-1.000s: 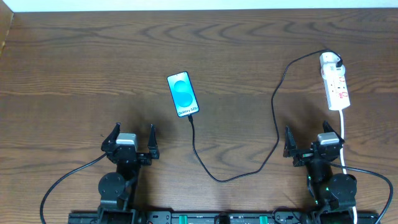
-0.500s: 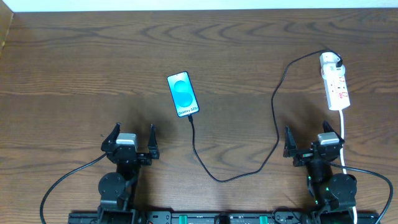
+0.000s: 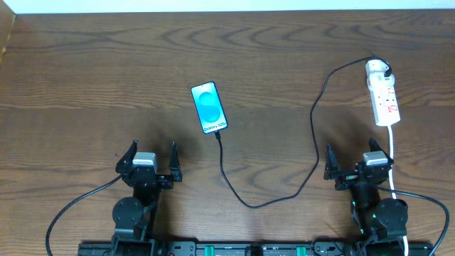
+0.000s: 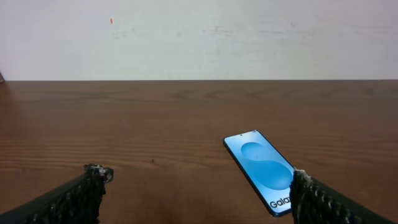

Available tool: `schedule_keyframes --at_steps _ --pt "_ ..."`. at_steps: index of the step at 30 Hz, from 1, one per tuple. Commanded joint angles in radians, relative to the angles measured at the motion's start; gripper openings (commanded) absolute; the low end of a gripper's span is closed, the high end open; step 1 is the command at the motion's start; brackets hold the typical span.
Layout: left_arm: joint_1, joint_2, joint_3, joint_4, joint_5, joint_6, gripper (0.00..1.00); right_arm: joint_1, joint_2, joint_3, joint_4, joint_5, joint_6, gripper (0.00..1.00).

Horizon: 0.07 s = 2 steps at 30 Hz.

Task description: Plug charger to phone and switch on socket

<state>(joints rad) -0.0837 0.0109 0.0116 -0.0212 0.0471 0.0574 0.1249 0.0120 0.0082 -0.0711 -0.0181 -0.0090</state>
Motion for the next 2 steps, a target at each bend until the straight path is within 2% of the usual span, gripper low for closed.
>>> schedule_keyframes --at_steps 1,2 --pt "0.007 -0.007 -0.008 -0.049 -0.014 0.017 0.95 0.007 -0.006 -0.003 -0.004 0.009 -0.007 0.99" --pt "0.007 -0.007 -0.008 -0.049 -0.014 0.017 0.95 0.007 -0.006 -0.003 -0.004 0.008 -0.007 0.99"
